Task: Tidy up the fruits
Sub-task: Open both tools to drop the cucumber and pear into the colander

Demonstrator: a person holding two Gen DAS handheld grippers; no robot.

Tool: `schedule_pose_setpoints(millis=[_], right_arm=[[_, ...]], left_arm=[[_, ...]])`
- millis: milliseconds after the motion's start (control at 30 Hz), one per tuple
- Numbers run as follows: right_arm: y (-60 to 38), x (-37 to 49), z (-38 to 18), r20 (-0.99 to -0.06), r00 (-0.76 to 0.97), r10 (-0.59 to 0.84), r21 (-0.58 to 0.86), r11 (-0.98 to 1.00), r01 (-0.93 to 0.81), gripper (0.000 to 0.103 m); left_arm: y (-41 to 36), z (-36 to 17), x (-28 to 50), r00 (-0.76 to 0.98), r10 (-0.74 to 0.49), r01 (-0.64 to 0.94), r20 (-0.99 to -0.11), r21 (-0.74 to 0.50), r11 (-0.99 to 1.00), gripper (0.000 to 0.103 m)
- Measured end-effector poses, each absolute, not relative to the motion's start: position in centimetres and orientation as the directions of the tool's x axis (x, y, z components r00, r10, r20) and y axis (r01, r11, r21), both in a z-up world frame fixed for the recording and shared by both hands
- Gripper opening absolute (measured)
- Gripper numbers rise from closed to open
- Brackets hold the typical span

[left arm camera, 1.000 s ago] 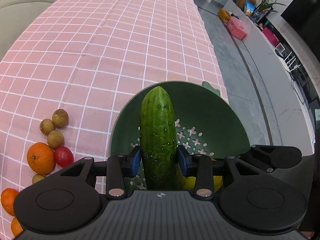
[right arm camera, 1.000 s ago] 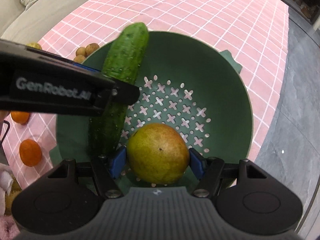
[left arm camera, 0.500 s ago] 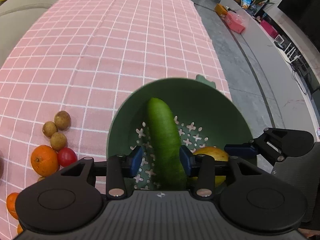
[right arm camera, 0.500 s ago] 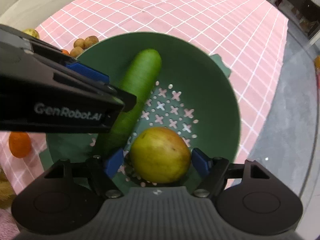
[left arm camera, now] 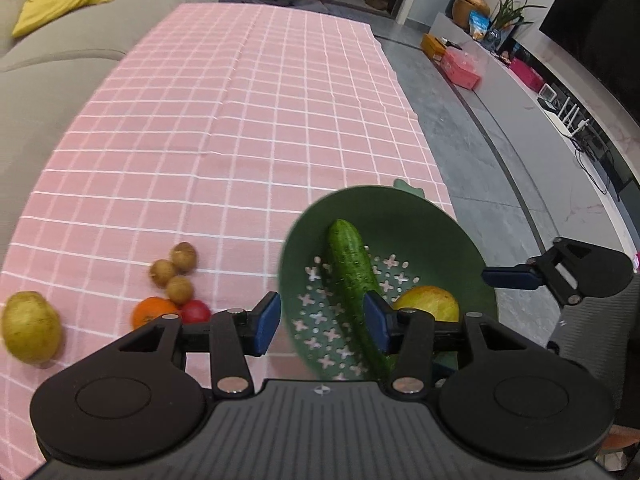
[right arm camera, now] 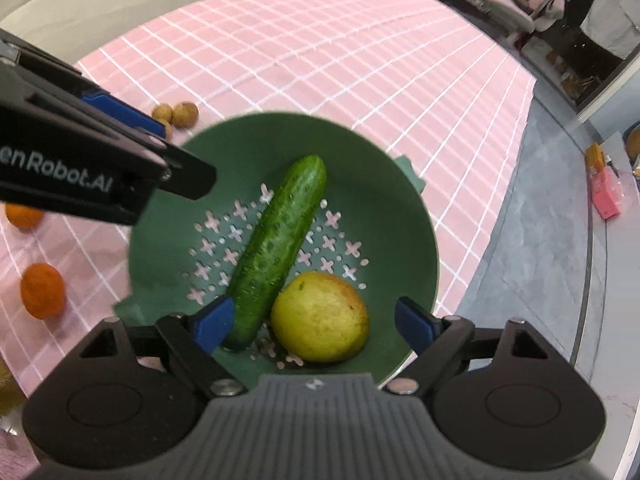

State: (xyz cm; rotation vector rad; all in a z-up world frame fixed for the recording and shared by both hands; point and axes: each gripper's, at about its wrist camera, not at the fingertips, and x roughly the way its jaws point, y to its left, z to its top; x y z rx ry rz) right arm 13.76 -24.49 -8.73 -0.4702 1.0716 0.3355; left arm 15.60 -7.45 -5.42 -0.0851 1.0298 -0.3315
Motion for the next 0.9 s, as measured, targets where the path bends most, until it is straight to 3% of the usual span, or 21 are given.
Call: schedule_pose_setpoints(millis=[367,567,900], right_arm=[[-22.1,9.5,-5.8,-0.822,0.562,0.095,-0.177,0.895,-0.41,0.085],[-20.5,7.1,-5.5,-0.778,0.609,0.156,-0.055,0.948,-0.312,0.085],[-16.3,4.2,-7.5,-0.762,0.585,0.276,0.126,0.951,-0.284,0.073]], left_arm=[[-3.1,-2.9,11.8,0.54,-0.297,0.241,-0.788,-0.194,0.951,0.057],[-0.2,-2.4,10.3,0.555,-0.261,0.222,-0.79,-0.162,0.961,0.057],[3.7,-3.5,5.8,0.56,-0.134,0.193,-0.818,-0.028,0.981,0.057]])
